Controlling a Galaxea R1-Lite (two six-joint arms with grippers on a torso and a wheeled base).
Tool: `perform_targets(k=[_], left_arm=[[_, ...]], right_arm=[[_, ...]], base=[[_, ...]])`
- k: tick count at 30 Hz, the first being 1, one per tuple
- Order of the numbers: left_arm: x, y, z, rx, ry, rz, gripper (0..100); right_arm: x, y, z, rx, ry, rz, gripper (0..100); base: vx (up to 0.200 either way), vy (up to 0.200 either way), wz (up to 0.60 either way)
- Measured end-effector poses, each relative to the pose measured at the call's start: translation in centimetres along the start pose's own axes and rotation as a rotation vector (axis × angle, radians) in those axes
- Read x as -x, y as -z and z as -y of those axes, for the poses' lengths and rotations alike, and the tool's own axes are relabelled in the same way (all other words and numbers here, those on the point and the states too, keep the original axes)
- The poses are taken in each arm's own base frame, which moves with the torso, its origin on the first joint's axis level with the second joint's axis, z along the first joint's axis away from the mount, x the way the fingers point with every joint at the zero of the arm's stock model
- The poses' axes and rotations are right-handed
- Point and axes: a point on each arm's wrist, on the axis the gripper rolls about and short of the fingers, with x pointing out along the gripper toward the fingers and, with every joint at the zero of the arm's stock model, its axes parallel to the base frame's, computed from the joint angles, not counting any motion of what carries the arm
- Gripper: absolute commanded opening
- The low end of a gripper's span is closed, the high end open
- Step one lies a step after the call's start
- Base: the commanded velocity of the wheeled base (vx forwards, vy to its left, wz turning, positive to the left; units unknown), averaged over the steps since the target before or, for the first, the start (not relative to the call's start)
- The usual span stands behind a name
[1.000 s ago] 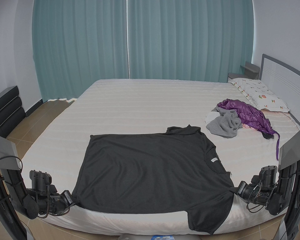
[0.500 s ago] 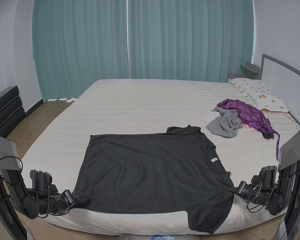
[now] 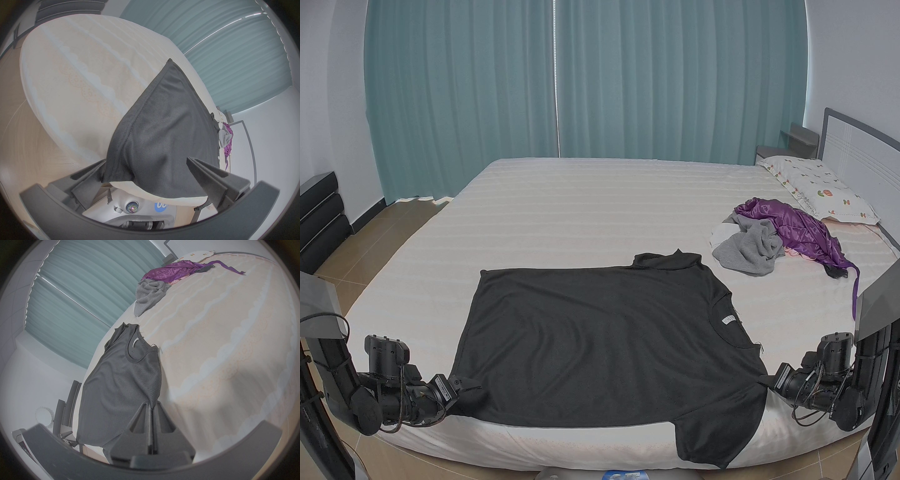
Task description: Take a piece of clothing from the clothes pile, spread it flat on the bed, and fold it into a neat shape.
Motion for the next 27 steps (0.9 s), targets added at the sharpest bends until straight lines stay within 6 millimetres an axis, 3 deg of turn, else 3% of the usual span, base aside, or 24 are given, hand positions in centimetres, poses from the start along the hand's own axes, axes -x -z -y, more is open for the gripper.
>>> perform_targets(k=[17,18,27], left_arm=[[-0.34,-0.6,-0.41,0.022,-0.013,0.015,100],[-0.34,-0.64,-0.44,0.023,-0.014,0.016,0],[0.38,-0.09,-0.69,0.023,-0.026,0.009,0]], right_arm=[[-0.03,0.01,0.05,-0.001,0.002,-0.001,0],[-0.03,0.02,0.03,0.0,0.001,-0.001,0],[-0.02,-0.01,0.07,-0.002,0.003,0.0,0]], base=[[0.0,0.0,0.0],[0.0,0.0,0.0],[0.0,0.0,0.0]])
